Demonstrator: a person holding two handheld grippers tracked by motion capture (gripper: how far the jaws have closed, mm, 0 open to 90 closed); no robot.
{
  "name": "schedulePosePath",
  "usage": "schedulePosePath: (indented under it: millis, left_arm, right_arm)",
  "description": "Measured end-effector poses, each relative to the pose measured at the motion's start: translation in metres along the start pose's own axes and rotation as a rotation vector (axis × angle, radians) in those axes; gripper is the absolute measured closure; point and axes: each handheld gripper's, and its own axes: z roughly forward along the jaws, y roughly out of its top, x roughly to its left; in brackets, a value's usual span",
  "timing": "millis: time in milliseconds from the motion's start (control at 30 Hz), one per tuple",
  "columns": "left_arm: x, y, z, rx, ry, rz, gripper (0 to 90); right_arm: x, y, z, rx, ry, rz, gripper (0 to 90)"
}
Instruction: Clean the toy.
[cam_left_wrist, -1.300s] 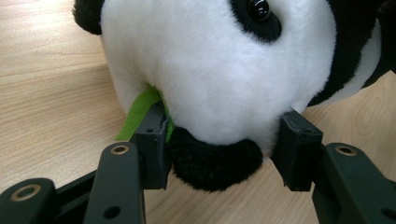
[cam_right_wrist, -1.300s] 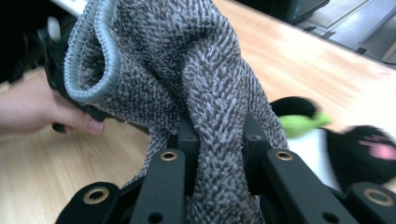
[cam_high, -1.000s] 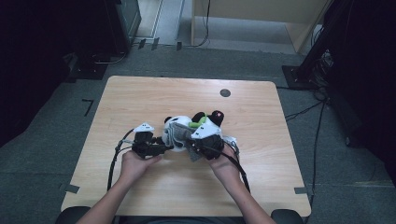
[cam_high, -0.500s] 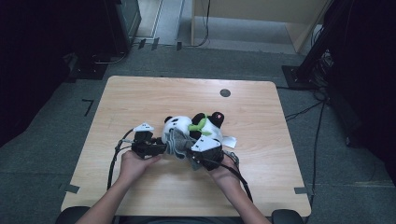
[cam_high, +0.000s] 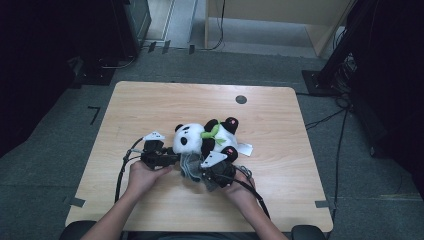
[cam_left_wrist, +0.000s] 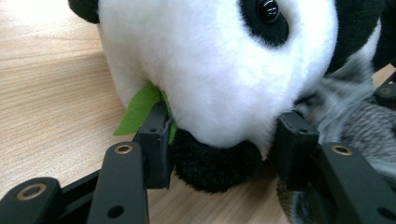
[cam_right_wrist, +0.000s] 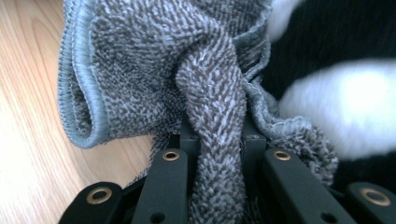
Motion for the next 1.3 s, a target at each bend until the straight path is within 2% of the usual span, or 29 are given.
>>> schedulePosePath:
  millis: [200, 367, 433, 567, 667, 800, 900, 1033, 1300]
  left_arm:
    - [-0.001, 0.001, 0.0, 0.007, 0.01, 0.019, 48.1]
    - [-0.001, 0.001, 0.0, 0.005, 0.008, 0.015, 48.1]
    - [-0.001, 0.001, 0.0, 0.004, 0.008, 0.017, 48.1]
    - [-0.002, 0.001, 0.0, 0.007, 0.013, 0.022, 48.1]
    - [-0.003, 0.001, 0.0, 0.006, 0.016, 0.022, 48.1]
    - [-0.004, 0.0, 0.0, 0.007, 0.017, 0.023, 48.1]
    - [-0.004, 0.0, 0.0, 0.005, 0.017, 0.018, 48.1]
    - [-0.003, 0.0, 0.0, 0.01, 0.015, 0.018, 48.2]
    - [-0.003, 0.0, 0.001, 0.021, 0.01, 0.024, 48.6]
  right_arm:
    - [-0.008, -0.004, -0.01, 0.033, 0.017, 0.025, 77.7]
    - [-0.011, 0.0, -0.028, 0.007, 0.016, 0.035, 77.5]
    - [-0.012, 0.006, -0.038, -0.031, 0.02, 0.037, 77.6]
    - [-0.013, 0.022, -0.061, -0.136, -0.01, 0.043, 77.5]
    - [-0.017, 0.031, -0.067, -0.198, -0.037, 0.069, 77.3]
    - [-0.02, 0.041, -0.058, -0.219, -0.074, 0.069, 77.1]
    - [-0.018, 0.045, -0.044, -0.198, -0.109, 0.053, 76.9]
    - [-0.015, 0.041, -0.027, -0.189, -0.104, 0.037, 77.3]
    - [-0.003, 0.021, -0.015, -0.163, -0.096, -0.02, 77.8]
